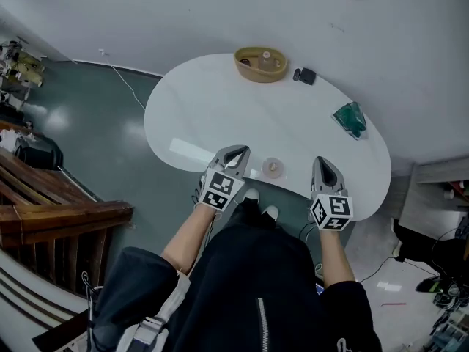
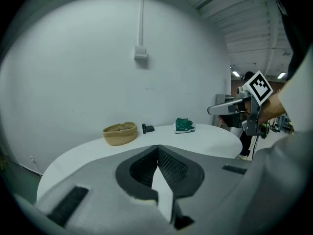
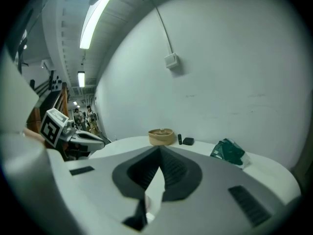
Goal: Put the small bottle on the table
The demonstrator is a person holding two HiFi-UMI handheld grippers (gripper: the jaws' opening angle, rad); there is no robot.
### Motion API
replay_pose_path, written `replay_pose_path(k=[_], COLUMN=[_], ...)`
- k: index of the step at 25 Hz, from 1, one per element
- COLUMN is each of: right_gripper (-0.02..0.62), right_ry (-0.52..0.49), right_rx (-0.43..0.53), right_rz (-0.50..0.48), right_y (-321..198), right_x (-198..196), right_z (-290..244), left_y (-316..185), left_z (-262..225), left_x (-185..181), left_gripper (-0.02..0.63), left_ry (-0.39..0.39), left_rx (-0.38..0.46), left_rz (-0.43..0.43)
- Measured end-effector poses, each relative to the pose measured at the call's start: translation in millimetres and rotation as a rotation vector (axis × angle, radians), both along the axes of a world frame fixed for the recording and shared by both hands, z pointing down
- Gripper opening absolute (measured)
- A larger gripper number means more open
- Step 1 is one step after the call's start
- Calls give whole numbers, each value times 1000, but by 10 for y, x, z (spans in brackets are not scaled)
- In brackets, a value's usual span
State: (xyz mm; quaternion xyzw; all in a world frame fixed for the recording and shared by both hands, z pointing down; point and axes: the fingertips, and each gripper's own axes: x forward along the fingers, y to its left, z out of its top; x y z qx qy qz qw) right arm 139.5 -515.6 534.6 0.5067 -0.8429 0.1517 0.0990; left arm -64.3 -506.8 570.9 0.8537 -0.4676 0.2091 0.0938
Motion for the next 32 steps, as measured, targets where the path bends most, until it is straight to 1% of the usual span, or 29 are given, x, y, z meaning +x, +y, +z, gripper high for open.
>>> replay_pose_path(k=[3,6,10,32], right_gripper=[2,2,2,2], right_ry=[11,21,22,14], right_rx=[31,57,73,78], right_rz=[-10,-8,-15,-18], right_y=[-6,3,-6,-117], right_x=[-25,-36,-38,46], right_z=[-89,-164,-220,-256], left_y=[-77,-131,-185,-272], left_z=[-179,-295,-355,-340], left_x=[-43,-88,-92,15], left_gripper=[8,8,7,6], left_ry=[20,42,44,50], left_rx=[34,51,64,42], left_rz=[-7,-11,-4,13])
